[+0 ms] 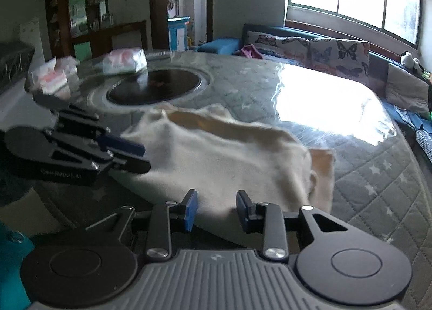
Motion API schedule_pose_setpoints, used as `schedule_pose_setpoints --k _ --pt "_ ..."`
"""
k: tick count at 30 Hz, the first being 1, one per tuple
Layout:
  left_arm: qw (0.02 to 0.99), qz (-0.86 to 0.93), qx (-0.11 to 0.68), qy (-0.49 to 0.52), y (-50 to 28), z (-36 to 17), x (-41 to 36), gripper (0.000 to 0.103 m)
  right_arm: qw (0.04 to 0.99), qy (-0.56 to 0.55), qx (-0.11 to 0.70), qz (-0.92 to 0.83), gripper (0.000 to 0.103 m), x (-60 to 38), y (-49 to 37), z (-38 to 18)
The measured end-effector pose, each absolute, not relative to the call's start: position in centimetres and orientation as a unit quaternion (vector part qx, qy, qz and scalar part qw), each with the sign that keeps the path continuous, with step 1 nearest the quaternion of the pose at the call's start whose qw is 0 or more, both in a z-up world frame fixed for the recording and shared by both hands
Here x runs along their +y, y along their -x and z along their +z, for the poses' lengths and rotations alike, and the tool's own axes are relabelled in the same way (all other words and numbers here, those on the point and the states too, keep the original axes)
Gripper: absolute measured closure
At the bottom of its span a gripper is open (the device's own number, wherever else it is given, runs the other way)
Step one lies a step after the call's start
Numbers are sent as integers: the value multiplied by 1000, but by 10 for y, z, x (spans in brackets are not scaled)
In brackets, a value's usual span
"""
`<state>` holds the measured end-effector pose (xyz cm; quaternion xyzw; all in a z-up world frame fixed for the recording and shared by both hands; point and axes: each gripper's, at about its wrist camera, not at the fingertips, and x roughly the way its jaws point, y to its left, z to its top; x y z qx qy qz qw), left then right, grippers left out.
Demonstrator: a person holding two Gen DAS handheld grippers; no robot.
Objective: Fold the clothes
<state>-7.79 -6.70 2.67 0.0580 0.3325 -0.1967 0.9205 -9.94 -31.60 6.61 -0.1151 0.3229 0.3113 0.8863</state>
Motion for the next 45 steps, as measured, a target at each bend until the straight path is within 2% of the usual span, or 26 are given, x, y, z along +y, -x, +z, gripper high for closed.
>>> schedule_pose_setpoints --k 4,10,16,45 --pt "921 -196 334 -56 78 26 -66 79 897 114 314 290 71 -329 97 76" --pt "920 -194 335 -52 78 25 -63 79 892 112 343 274 72 -338 89 57" --pt "922 -194 333 -44 78 31 -61 79 897 102 326 282 72 -340 81 70" --pt "927 -166 336 8 53 39 -37 76 892 108 332 287 71 -319 20 59"
